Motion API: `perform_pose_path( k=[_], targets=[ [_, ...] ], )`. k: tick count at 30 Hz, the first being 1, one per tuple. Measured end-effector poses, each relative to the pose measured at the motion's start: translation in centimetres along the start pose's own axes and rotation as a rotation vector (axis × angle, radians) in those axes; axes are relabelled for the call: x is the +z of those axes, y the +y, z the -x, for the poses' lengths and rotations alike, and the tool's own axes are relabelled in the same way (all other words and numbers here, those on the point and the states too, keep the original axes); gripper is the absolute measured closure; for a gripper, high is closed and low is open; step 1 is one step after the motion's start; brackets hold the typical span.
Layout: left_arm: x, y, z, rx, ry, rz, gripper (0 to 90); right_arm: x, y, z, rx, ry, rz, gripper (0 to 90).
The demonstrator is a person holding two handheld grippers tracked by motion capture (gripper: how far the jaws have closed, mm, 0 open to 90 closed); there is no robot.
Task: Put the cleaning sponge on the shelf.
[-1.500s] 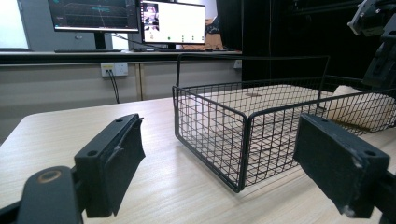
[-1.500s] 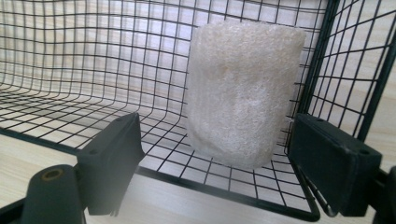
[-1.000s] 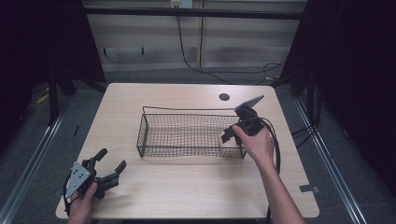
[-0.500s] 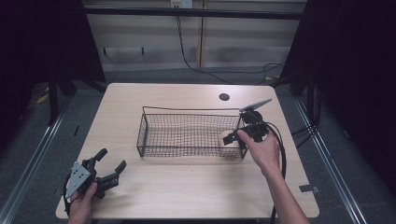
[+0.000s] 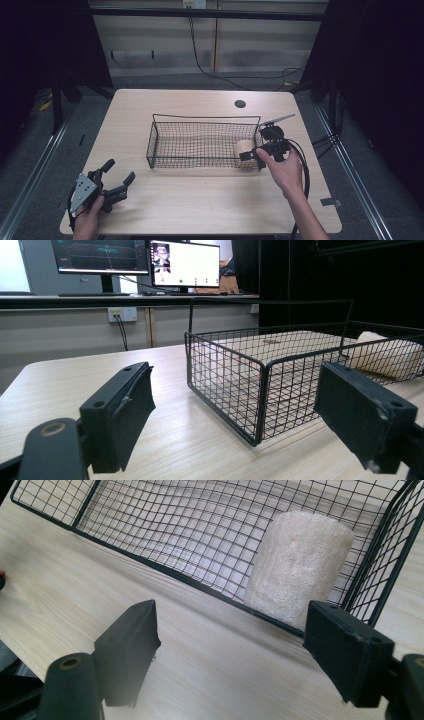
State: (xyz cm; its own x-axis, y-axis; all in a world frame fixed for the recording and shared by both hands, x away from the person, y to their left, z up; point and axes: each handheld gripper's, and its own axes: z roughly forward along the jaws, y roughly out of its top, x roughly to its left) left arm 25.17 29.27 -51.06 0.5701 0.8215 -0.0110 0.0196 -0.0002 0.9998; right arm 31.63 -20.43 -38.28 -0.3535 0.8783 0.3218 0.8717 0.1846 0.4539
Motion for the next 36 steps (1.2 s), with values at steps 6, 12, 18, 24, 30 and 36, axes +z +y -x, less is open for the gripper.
perform_pose_path(
  k=[6, 12, 18, 24, 30, 36],
  targets=[
    [0.0, 0.0, 0.0, 0.0, 0.0, 0.0, 15.6, -0.4, -0.5, -1.1, -0.05, 0.001, 0.016, 21.5],
    [0.0, 0.0, 0.0, 0.001, 0.0, 0.001, 15.6, -0.1, -1.6, -1.8, -0.056, 0.024, 0.042, 22.2],
    [0.0, 0.0, 0.0, 0.0, 0.0, 0.0, 15.6, 0.5, -3.1, -2.0, -0.067, 0.031, 0.046, 22.5],
    [0.0, 0.0, 0.0, 0.0, 0.0, 0.0, 15.6, 0.9, -5.1, -2.1, -0.075, 0.035, 0.087, 22.1],
    [0.0, 0.0, 0.0, 0.0, 0.0, 0.0, 15.6, 1.1, -6.3, -2.2, -0.08, 0.037, 0.098, 22.7],
    [0.0, 0.0, 0.0, 0.001, 0.001, 0.0, 15.6, 1.4, -7.6, -2.5, -0.096, 0.055, 0.108, 23.0]
  ],
)
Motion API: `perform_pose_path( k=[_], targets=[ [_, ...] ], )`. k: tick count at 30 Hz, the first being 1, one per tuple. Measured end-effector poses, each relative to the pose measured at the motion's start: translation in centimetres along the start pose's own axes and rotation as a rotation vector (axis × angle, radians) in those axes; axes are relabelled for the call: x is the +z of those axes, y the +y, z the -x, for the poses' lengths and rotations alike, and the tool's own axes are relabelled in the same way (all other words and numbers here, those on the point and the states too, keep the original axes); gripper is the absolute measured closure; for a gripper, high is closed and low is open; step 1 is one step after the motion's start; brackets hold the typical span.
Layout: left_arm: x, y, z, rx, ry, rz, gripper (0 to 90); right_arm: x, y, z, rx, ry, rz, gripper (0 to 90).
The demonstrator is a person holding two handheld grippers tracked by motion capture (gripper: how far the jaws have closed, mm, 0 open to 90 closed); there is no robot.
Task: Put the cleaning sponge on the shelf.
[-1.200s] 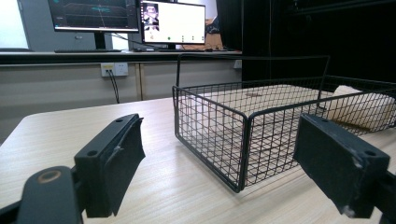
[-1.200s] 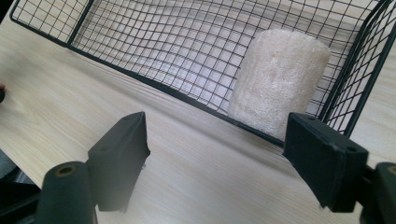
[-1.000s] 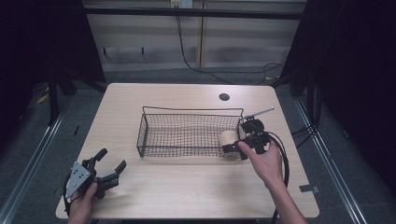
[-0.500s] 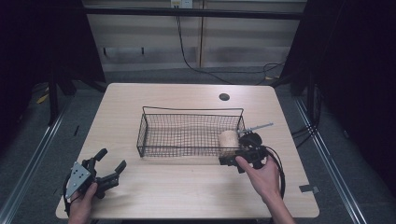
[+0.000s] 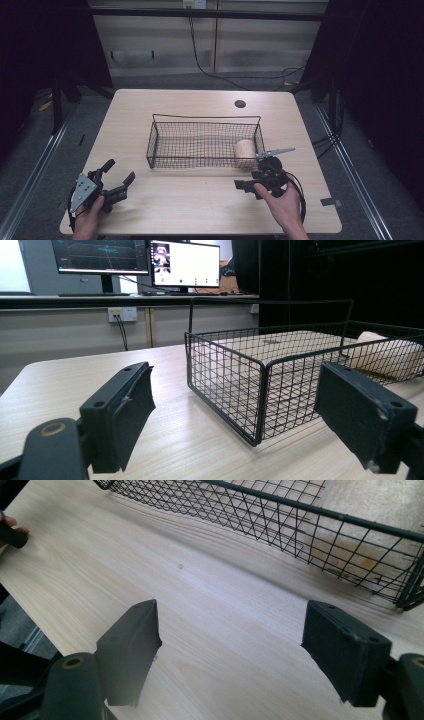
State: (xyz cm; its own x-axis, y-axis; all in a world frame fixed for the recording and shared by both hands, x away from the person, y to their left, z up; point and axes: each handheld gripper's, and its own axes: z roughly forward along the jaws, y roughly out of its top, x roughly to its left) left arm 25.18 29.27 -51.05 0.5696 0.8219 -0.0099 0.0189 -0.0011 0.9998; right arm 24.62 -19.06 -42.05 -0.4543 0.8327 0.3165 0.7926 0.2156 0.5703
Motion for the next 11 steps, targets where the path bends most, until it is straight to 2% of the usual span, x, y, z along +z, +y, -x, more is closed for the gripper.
perform_pose_path(
  k=[4, 6, 9, 11],
  targets=[
    [0.0, 0.0, 0.0, 0.0, 0.0, 0.0, 15.6, 0.1, -0.9, -0.1, -0.012, -0.01, 0.021, 23.4],
    [0.0, 0.0, 0.0, 0.0, -0.001, 0.0, 15.6, 0.3, -1.2, 0.1, -0.001, -0.013, 0.031, 23.2],
    [0.0, 0.0, 0.0, -0.001, -0.001, 0.0, 15.6, 0.8, -1.7, 0.3, 0.005, -0.023, 0.03, 23.4],
    [0.0, 0.0, 0.0, -0.001, 0.0, 0.0, 15.6, 1.3, -2.0, 0.3, 0.011, -0.002, 0.009, 23.4]
  ],
)
